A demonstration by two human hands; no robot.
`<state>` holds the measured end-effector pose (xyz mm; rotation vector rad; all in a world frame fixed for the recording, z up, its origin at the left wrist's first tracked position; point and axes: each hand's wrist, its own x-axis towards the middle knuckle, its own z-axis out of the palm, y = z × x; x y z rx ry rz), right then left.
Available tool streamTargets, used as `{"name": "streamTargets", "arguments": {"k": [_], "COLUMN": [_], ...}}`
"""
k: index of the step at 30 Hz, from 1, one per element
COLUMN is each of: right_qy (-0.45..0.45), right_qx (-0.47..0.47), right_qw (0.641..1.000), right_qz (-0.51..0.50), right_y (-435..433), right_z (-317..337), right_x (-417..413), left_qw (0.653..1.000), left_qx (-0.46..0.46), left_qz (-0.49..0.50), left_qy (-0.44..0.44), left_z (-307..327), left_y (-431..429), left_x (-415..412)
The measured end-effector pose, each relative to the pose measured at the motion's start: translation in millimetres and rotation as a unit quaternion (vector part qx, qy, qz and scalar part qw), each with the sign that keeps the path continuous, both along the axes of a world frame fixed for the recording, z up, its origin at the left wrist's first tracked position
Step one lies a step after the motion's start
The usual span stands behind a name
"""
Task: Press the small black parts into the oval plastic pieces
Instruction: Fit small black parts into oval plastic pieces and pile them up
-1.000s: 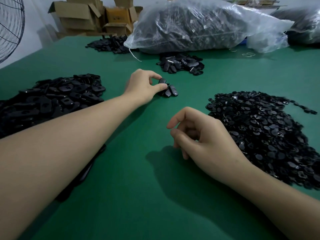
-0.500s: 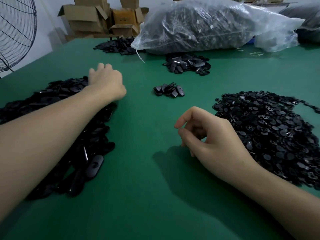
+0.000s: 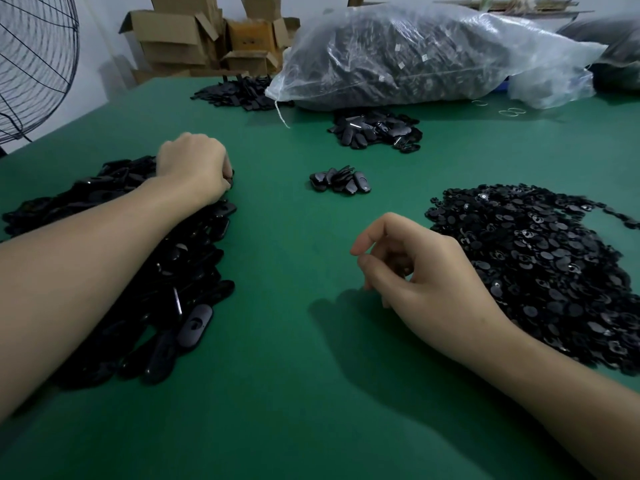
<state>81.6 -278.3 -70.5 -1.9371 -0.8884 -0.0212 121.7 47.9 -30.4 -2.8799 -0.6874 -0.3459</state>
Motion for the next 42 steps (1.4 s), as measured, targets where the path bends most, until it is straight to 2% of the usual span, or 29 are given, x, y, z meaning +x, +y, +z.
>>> {"name": "streamTargets", "arguments": {"k": [4,6,7,9,11,13,16,19,21,23,26,29,42], "right_qy": [-0.002,0.001,0.005,0.015,0.024,0.022,-0.021,-0.092,-0.121,-0.129,-0.127,-0.141,-0.171], "right_qx": [-0.004,-0.004,-0.002,0.005,0.017,0.024,-0.001,-0.111,-0.243,-0.365,-0.475,-0.502,-0.493], "right_qw": [1.0,1.0,1.0,1.0,1.0,0.999,0.995,0.979,0.948,0.901,0.841,0.821,0.817], "right_qz": [0.0,-0.002,-0.002,0.0,-0.005,-0.031,-0.094,-0.148,-0.167,-0.195,-0.227,-0.233,-0.248], "right_y": [-0.3,0.0,0.2,0.8,1.0,2.5,7.0,7.4,5.7,3.0,-0.3,-1.5,-1.0], "right_z": [-0.6,-0.5,-0.3,0.4,1.7,2.6,10.2,35.3,53.2,61.9,57.9,53.7,46.7], "right_x": [0.7,0.8,1.0,2.0,3.5,5.5,12.8,41.0,70.7,100.0,126.3,137.9,146.4], "left_qw": [0.998,0.974,0.941,0.848,0.774,0.735,0.697,0.658,0.645,0.638,0.642,0.641,0.631], "left_qx": [-0.049,-0.191,-0.299,-0.486,-0.591,-0.64,-0.689,-0.727,-0.739,-0.745,-0.738,-0.737,-0.737], "left_qz": [-0.035,-0.076,-0.095,-0.131,-0.16,-0.173,-0.164,-0.154,-0.157,-0.162,-0.173,-0.183,-0.211], "left_qy": [-0.034,-0.091,-0.125,-0.163,-0.159,-0.141,-0.116,-0.117,-0.115,-0.109,-0.114,-0.113,-0.119], "left_z": [3.0,4.2,6.1,8.3,3.2,-4.5,-14.6,-21.0,-24.7,-28.0,-31.7,-34.6,-40.1], "left_y": [-3.2,-12.8,-22.3,-48.0,-74.8,-98.7,-120.1,-130.3,-135.0,-138.3,-138.1,-135.4,-134.8], "left_x": [-2.8,-5.4,-9.5,-22.7,-38.7,-57.0,-82.4,-98.4,-105.5,-111.0,-116.7,-119.2,-122.0]}}
